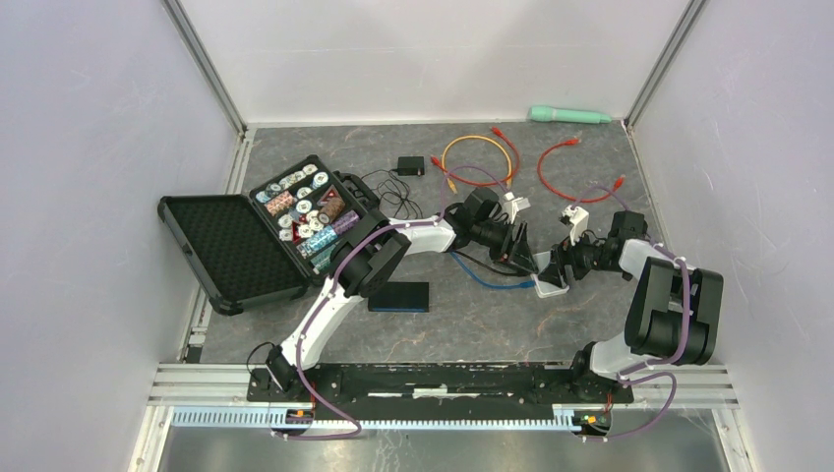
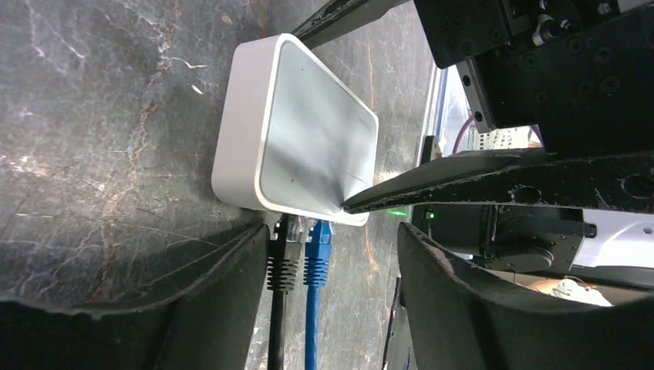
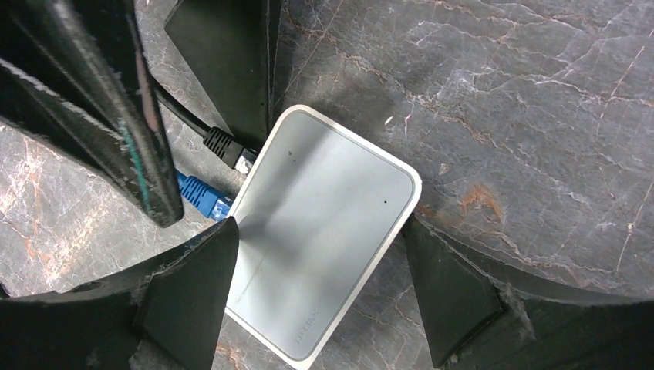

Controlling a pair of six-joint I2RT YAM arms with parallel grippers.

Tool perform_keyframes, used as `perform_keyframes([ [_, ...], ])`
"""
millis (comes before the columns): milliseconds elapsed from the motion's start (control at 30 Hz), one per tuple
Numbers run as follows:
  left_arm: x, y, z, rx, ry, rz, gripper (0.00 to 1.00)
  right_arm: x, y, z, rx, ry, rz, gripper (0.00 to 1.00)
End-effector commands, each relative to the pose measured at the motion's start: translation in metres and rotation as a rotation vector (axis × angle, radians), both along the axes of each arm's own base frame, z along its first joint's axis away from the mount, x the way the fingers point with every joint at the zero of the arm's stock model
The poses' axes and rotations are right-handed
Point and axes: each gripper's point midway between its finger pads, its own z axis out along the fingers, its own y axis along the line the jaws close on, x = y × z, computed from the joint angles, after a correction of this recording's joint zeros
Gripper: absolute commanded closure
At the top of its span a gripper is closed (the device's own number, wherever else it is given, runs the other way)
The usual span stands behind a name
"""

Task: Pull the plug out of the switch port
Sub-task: Pull the connector from the switch port.

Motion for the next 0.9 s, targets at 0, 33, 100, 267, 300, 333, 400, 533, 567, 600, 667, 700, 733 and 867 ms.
perform_keyframes([
  [0, 0.000, 0.026, -0.074, 0.191, 0.013, 0.060, 0.25, -0.027, -0.011, -0.032, -0.079, 0.145, -0.020, 0.15],
  [33, 0.001, 0.027, -0.074, 0.190, 0.013, 0.062, 0.25, -0.028, -0.011, -0.033, -0.079, 0.147, -0.019, 0.16],
  [100, 0.000, 0.028, -0.075, 0.190, 0.016, 0.062, 0.24, -0.028, -0.012, -0.033, -0.079, 0.149, -0.022, 0.16],
  [267, -0.010, 0.027, -0.080, 0.172, 0.098, 0.072, 0.34, -0.028, -0.012, -0.034, -0.077, 0.154, -0.021, 0.17],
  [300, -0.011, 0.029, -0.083, 0.175, 0.112, 0.078, 0.35, -0.028, -0.012, -0.034, -0.077, 0.154, -0.020, 0.17],
  [333, -0.012, 0.030, -0.085, 0.179, 0.120, 0.082, 0.36, -0.028, -0.012, -0.034, -0.074, 0.156, -0.021, 0.17],
  [400, -0.013, 0.031, -0.091, 0.191, 0.123, 0.093, 0.34, -0.029, -0.012, -0.034, -0.071, 0.160, -0.021, 0.18],
  [533, -0.010, 0.034, -0.096, 0.208, 0.115, 0.127, 0.23, -0.029, -0.012, -0.035, -0.070, 0.162, -0.022, 0.18],
  [567, -0.009, 0.035, -0.097, 0.211, 0.115, 0.137, 0.22, -0.028, -0.012, -0.034, -0.069, 0.161, -0.020, 0.18],
  [600, -0.008, 0.035, -0.097, 0.213, 0.114, 0.145, 0.21, -0.029, -0.012, -0.034, -0.069, 0.161, -0.019, 0.18],
  [667, -0.008, 0.035, -0.097, 0.214, 0.120, 0.158, 0.20, -0.029, -0.011, -0.035, -0.067, 0.163, -0.016, 0.19],
  [700, -0.008, 0.035, -0.097, 0.212, 0.129, 0.164, 0.20, -0.029, -0.012, -0.035, -0.067, 0.165, -0.014, 0.19],
  [733, -0.009, 0.035, -0.098, 0.211, 0.139, 0.167, 0.20, -0.030, -0.011, -0.035, -0.064, 0.168, -0.010, 0.19],
  [867, -0.015, 0.035, -0.099, 0.213, 0.170, 0.168, 0.20, -0.030, -0.010, -0.035, -0.054, 0.175, -0.007, 0.19],
])
